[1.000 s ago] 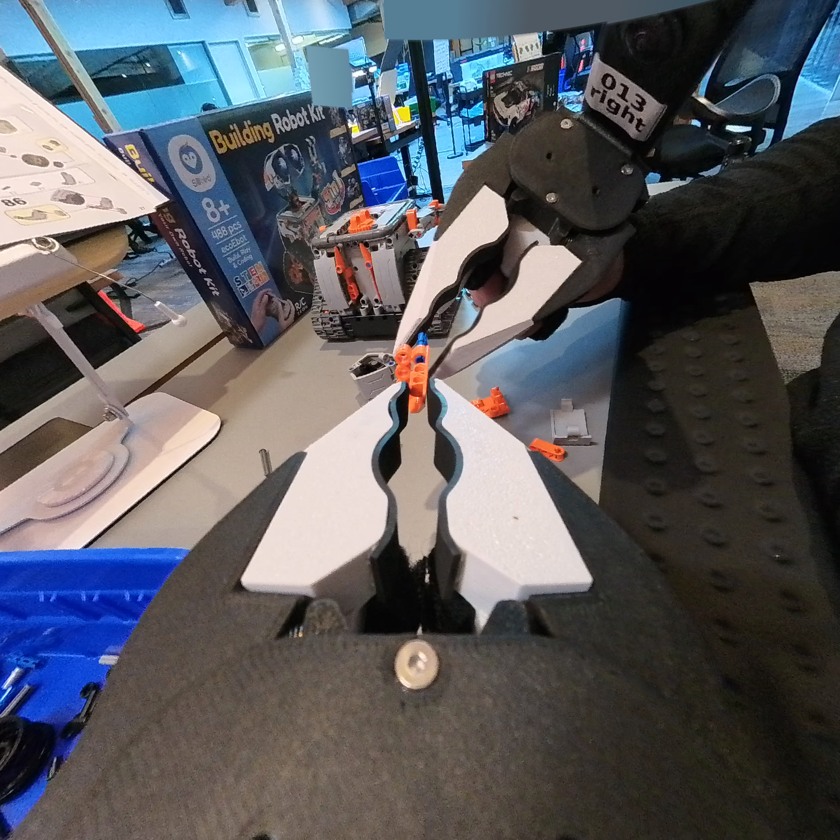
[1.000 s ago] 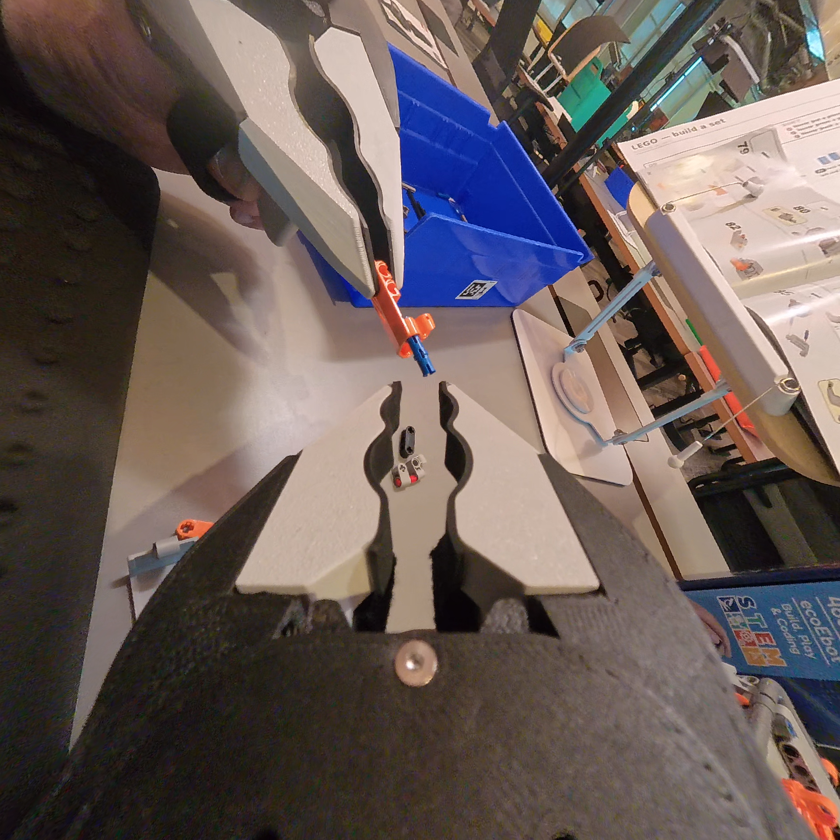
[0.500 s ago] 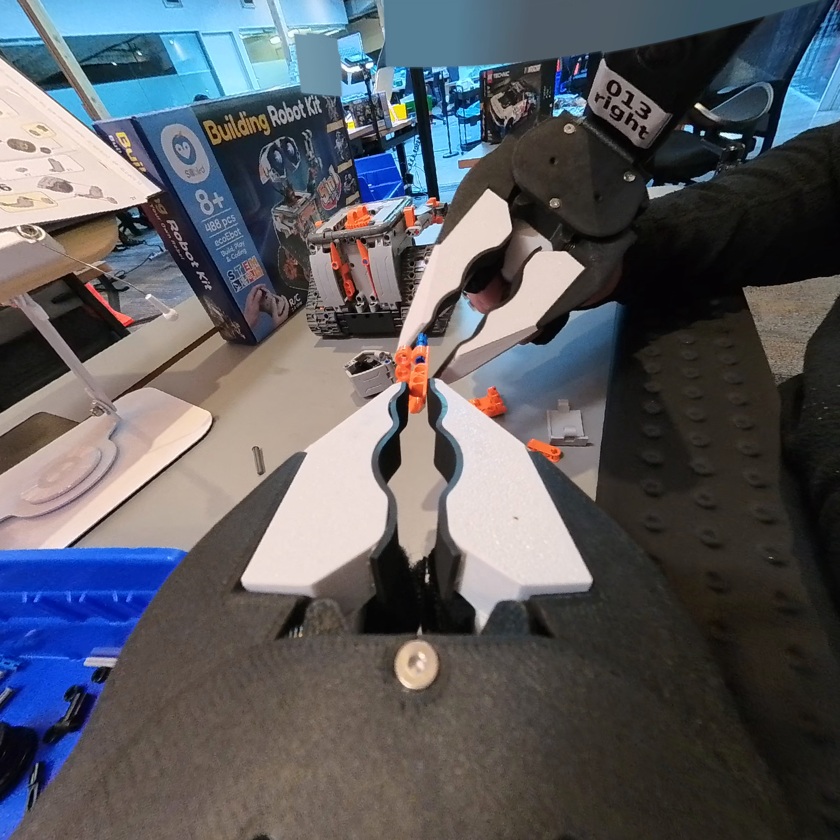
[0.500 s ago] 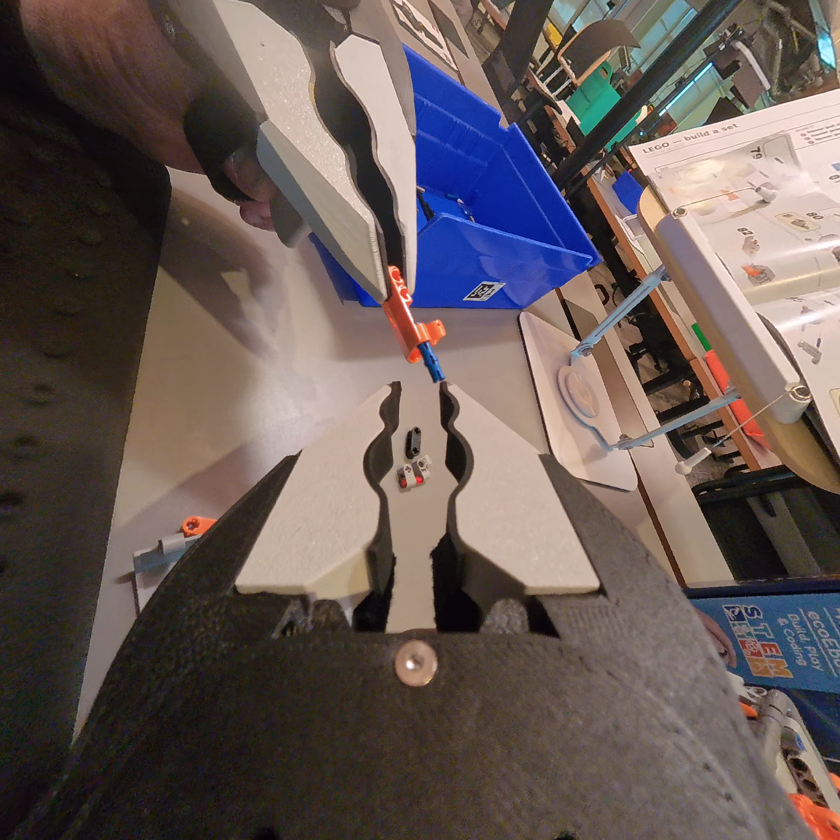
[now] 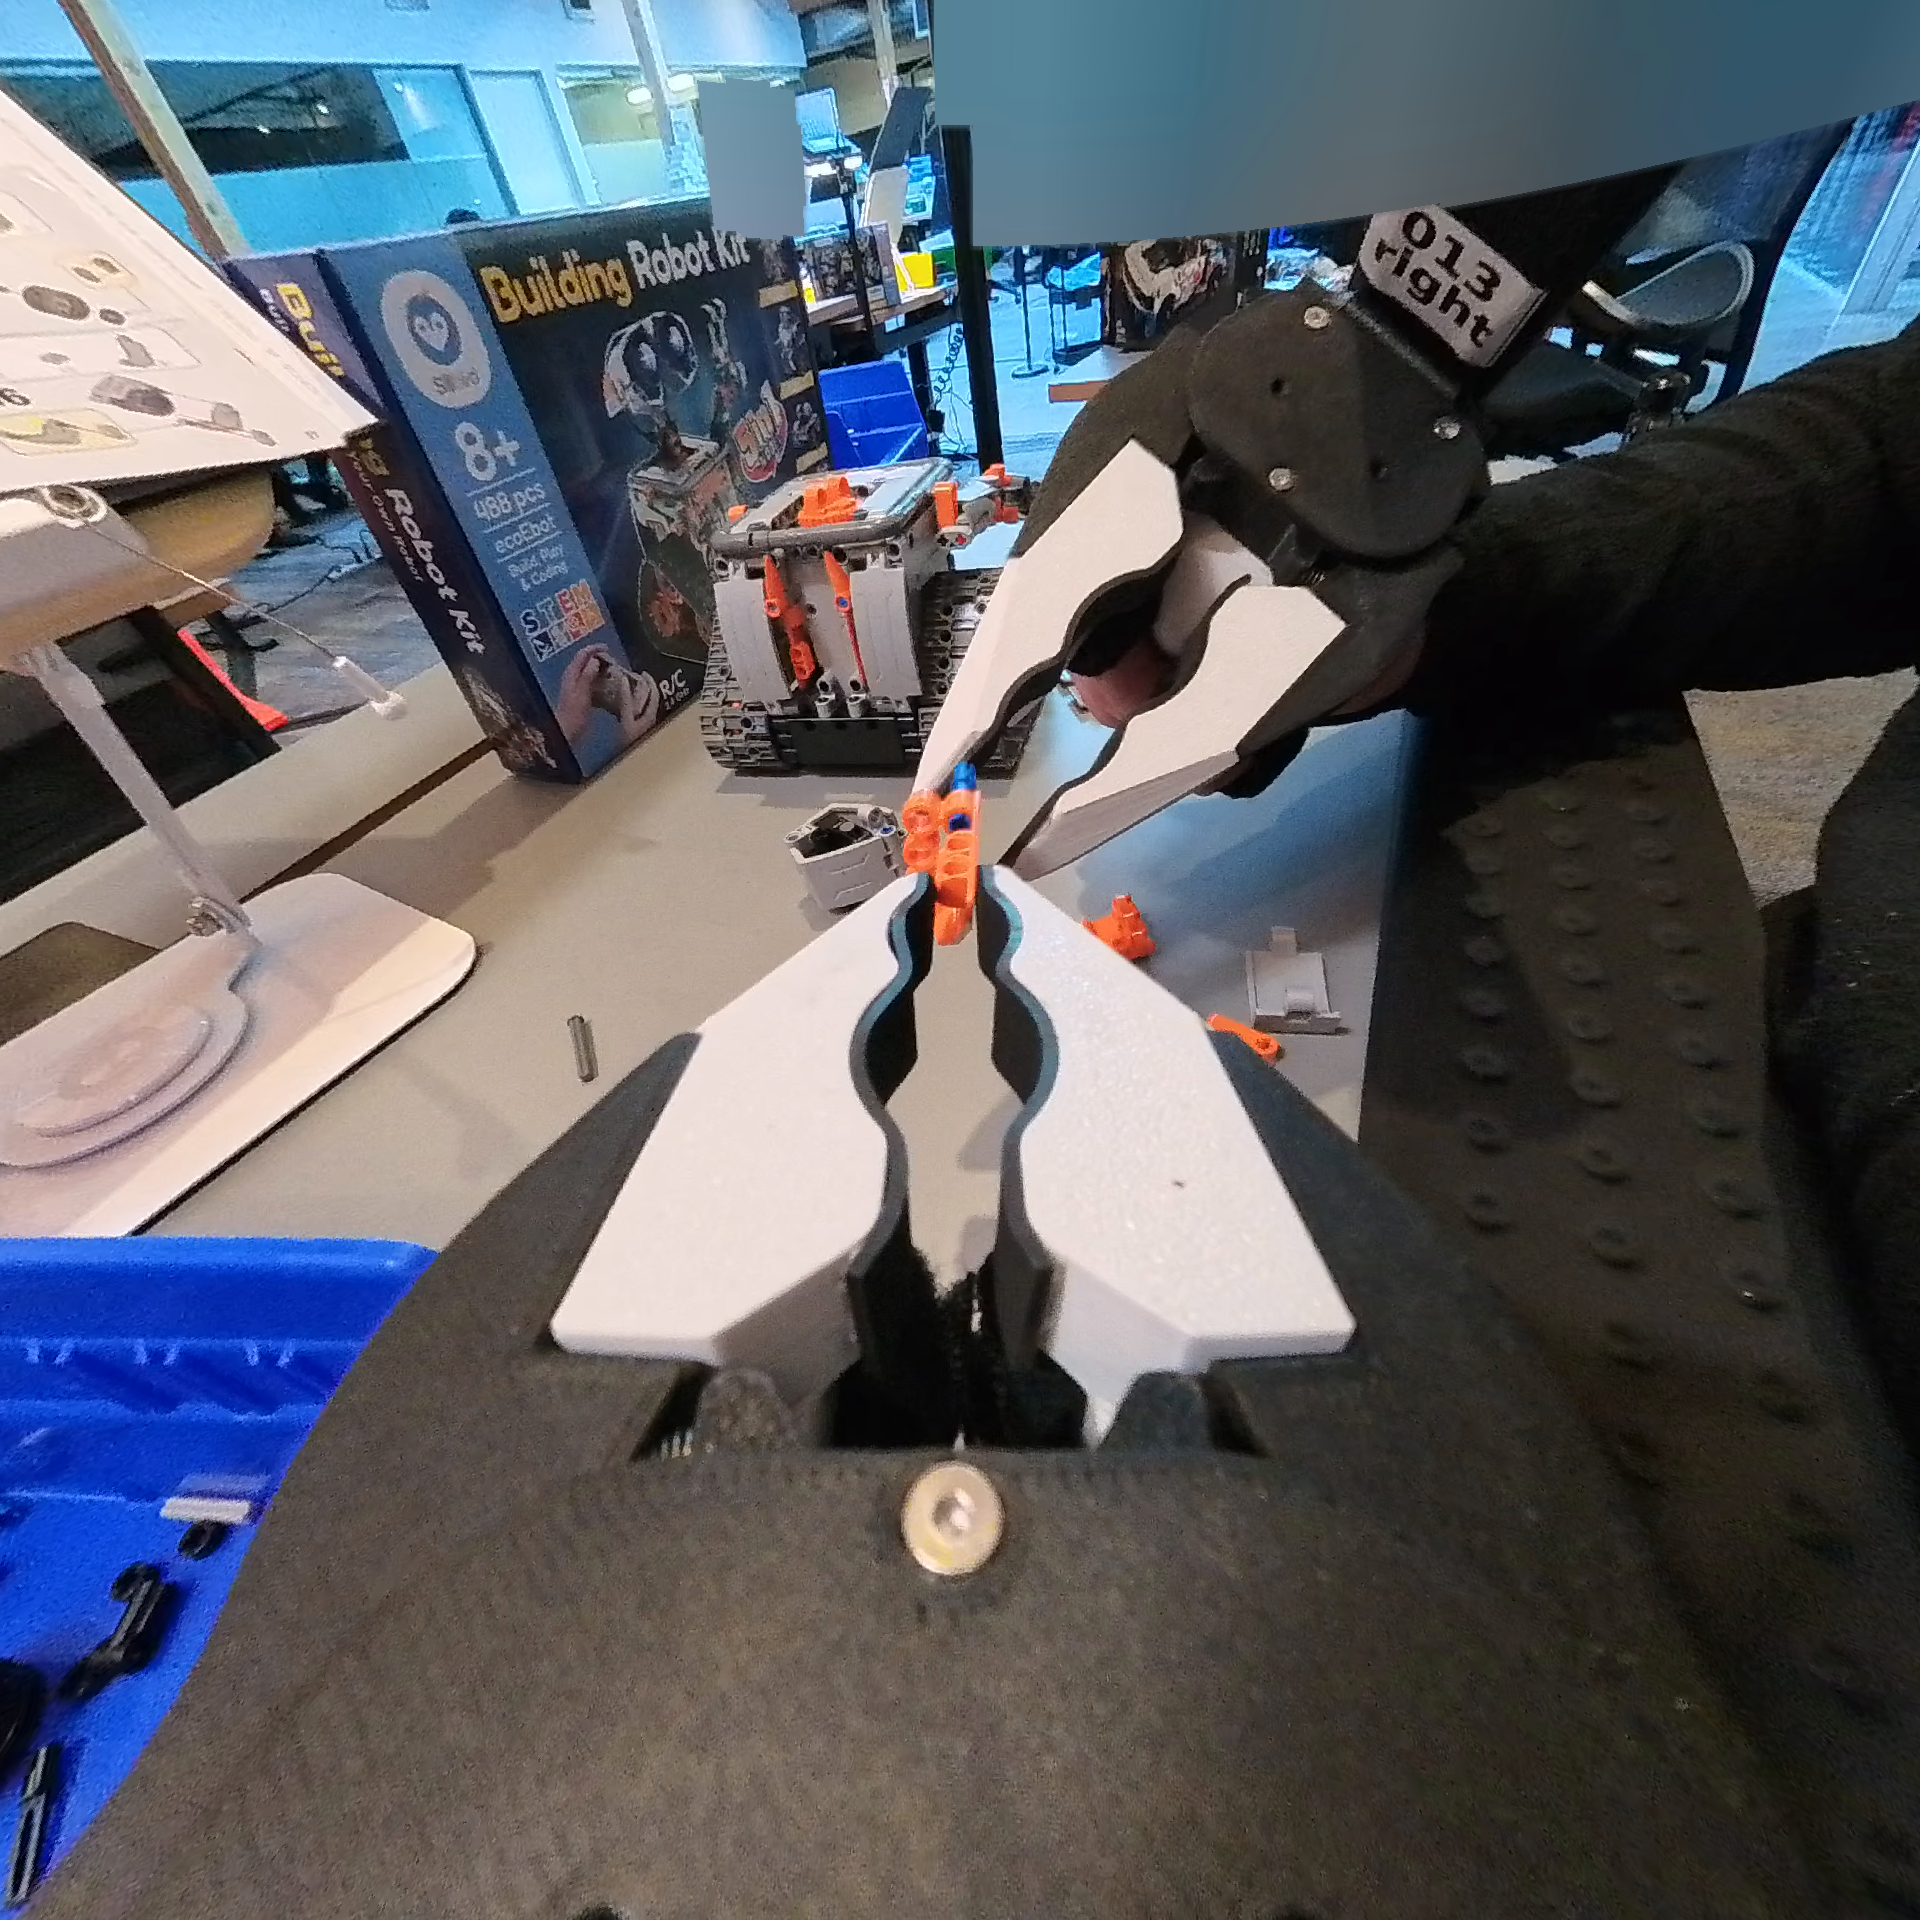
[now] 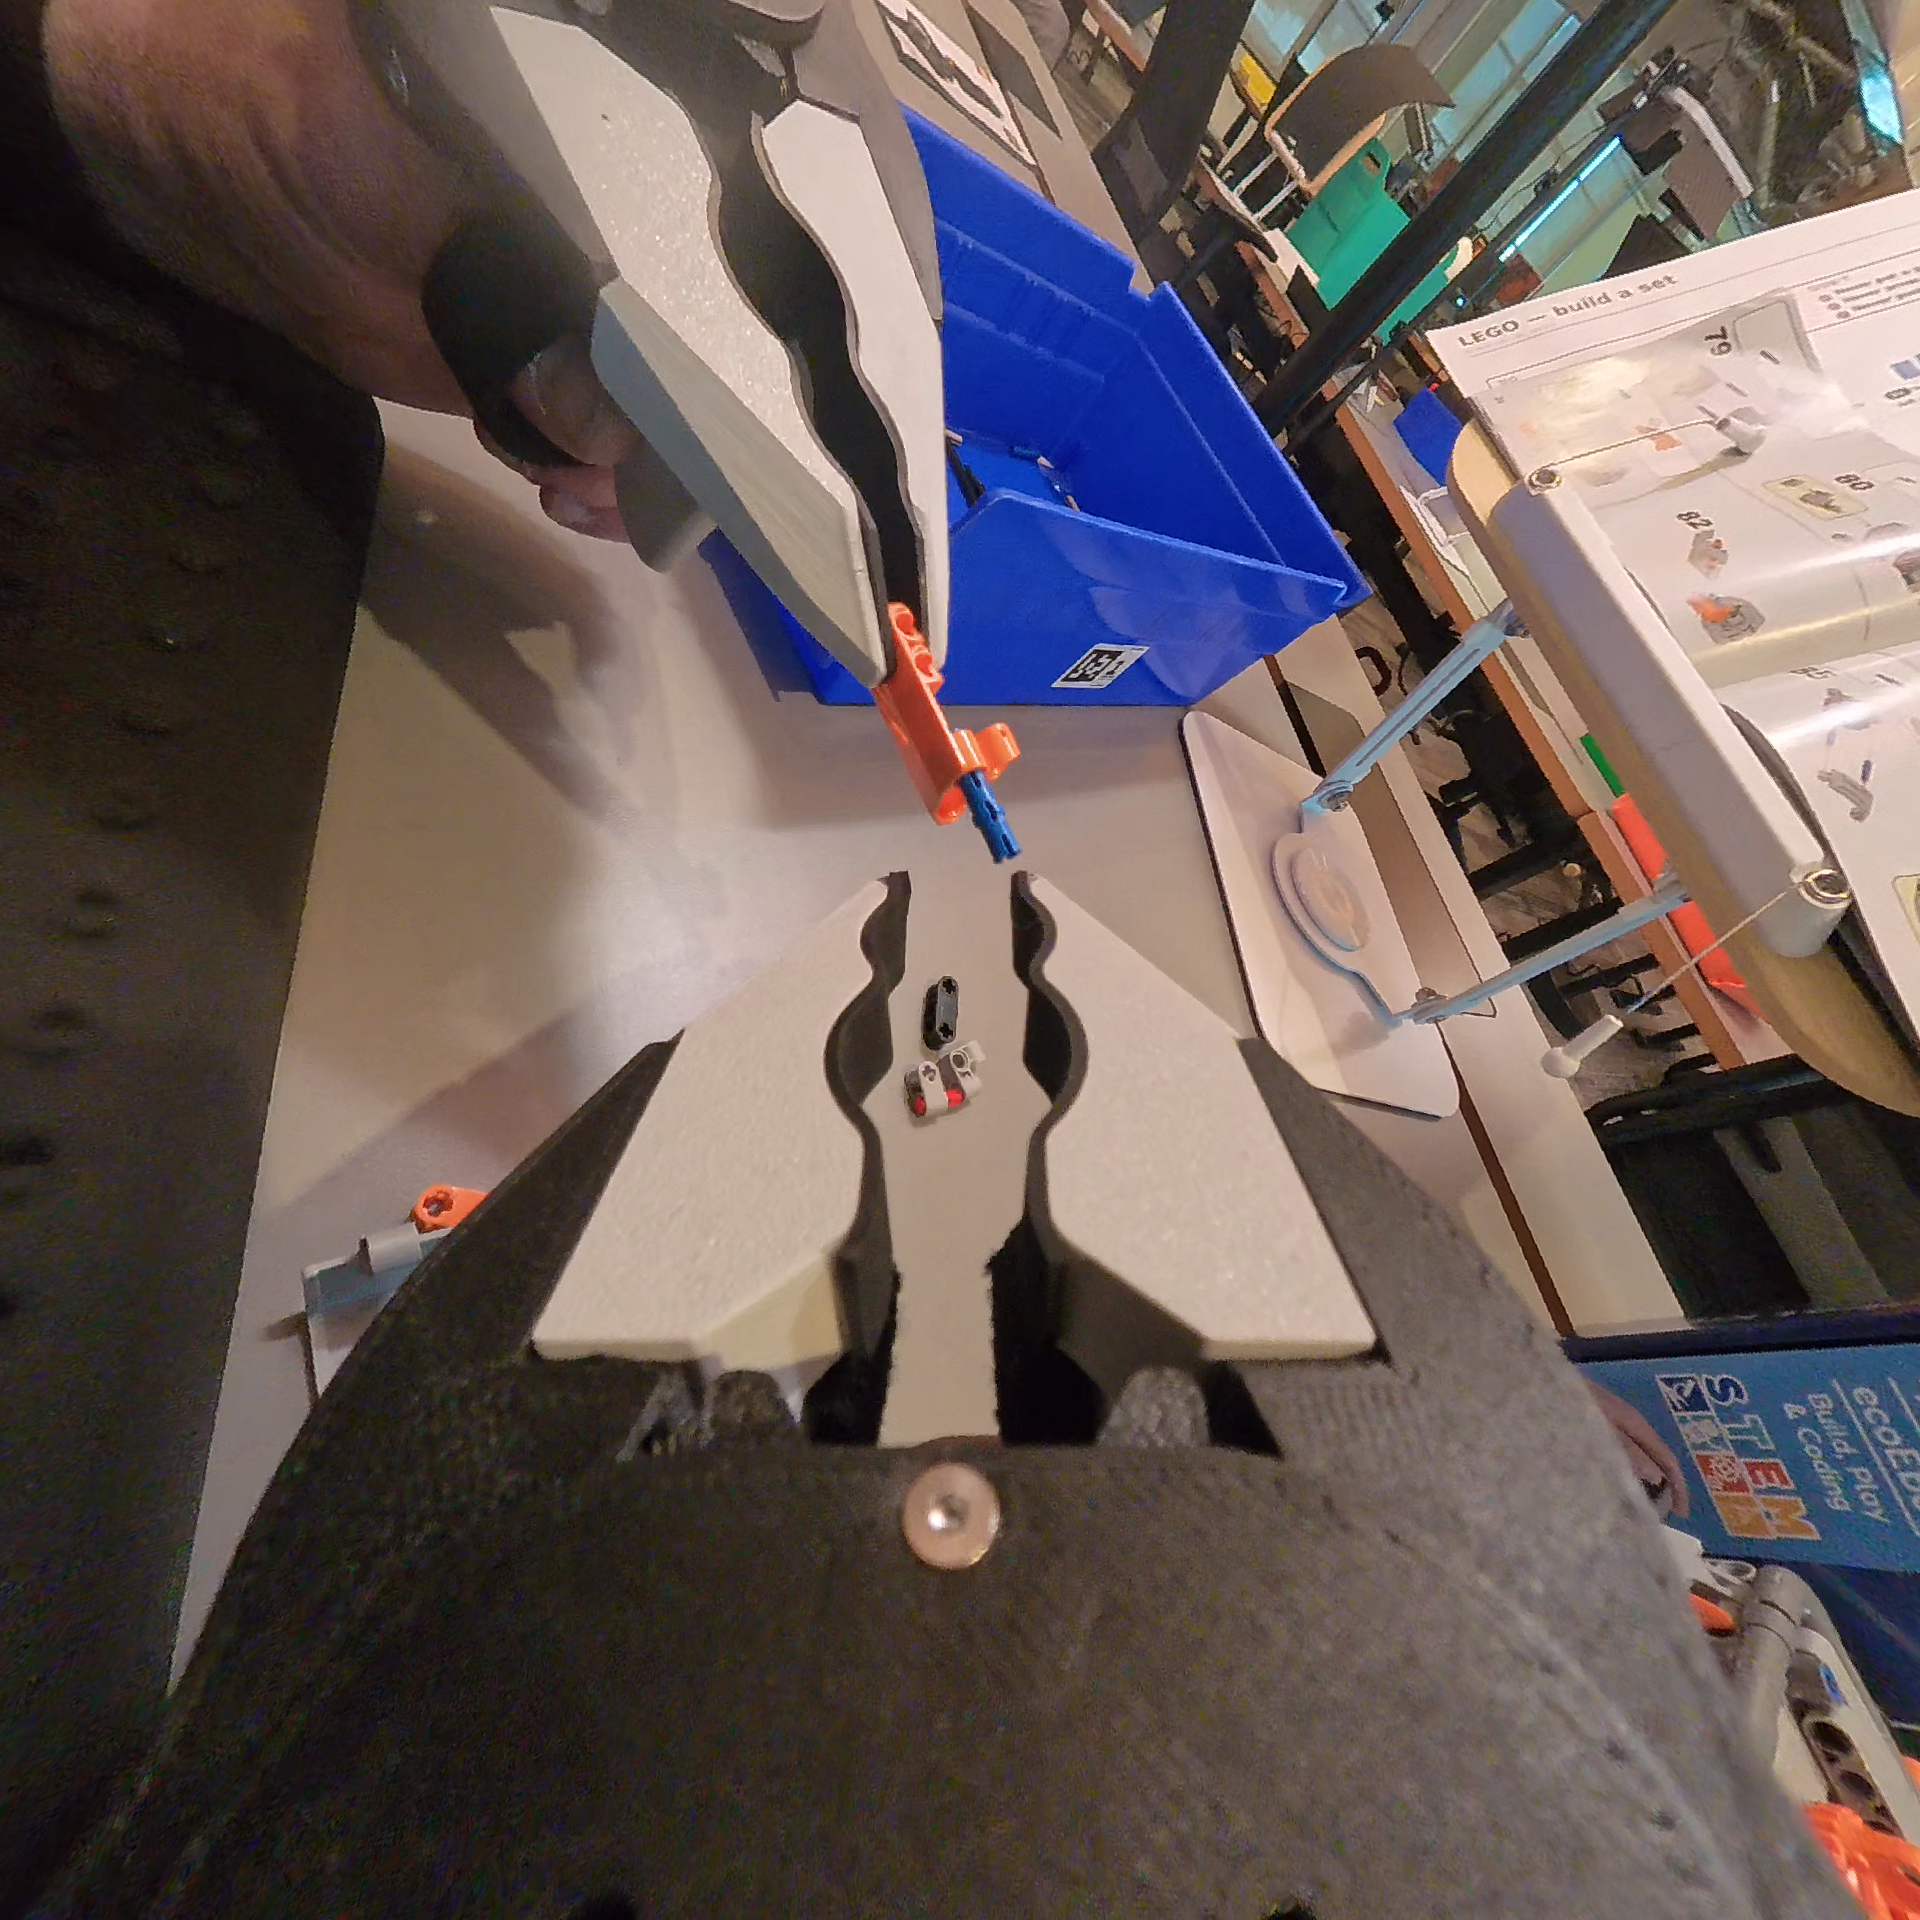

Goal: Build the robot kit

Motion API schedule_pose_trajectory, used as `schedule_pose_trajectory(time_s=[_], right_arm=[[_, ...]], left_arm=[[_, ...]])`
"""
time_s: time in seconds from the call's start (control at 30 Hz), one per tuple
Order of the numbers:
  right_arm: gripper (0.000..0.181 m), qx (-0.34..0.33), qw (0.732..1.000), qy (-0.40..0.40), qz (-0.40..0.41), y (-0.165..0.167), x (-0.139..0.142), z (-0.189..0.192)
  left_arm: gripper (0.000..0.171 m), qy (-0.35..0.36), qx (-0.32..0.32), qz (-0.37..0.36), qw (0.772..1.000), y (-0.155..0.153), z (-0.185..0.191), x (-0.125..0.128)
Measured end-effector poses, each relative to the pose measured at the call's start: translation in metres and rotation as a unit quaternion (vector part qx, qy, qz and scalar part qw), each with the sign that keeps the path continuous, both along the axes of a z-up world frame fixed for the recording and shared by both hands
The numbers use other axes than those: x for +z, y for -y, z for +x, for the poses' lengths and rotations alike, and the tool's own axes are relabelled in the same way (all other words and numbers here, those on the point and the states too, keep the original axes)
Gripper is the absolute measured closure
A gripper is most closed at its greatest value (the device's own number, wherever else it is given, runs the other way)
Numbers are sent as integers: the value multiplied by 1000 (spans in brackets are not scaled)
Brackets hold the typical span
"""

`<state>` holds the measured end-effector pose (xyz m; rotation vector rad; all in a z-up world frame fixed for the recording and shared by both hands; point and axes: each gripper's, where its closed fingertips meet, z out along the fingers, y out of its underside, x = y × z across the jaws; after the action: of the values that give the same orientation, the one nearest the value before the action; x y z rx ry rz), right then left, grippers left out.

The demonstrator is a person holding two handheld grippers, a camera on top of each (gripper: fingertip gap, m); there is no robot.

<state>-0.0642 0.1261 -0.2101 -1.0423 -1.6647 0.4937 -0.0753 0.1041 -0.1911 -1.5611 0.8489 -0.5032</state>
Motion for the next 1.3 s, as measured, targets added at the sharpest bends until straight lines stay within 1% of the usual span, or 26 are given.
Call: schedule_pose_trajectory(time_s=[0.2,0.33,0.57,0.77,0.87,0.93,1.1,1.17,1.3], right_arm=[[158,-11,1000,0,-2,-4,0,0],[158,-9,1000,1,7,-3,1,0],[169,-5,1000,4,25,1,0,-1],[180,3,1000,4,28,3,1,0],[181,3,1000,2,26,3,2,0],[179,0,1000,-1,23,2,3,1],[166,-9,1000,-16,16,-1,10,2],[164,-14,1000,-22,10,-4,12,2],[160,-26,999,-36,-11,-12,18,5]], left_arm=[[166,21,-7,-10,1000,0,1,3],[167,36,-15,-22,999,0,3,5],[167,63,-38,-44,996,1,9,7],[167,74,-41,-48,995,0,9,10],[167,80,-43,-51,995,-1,9,11],[167,84,-44,-53,994,-1,9,12],[167,102,-46,-58,992,-3,7,16],[166,113,-43,-59,991,-4,5,19],[167,167,-50,-80,981,-7,-1,32]])
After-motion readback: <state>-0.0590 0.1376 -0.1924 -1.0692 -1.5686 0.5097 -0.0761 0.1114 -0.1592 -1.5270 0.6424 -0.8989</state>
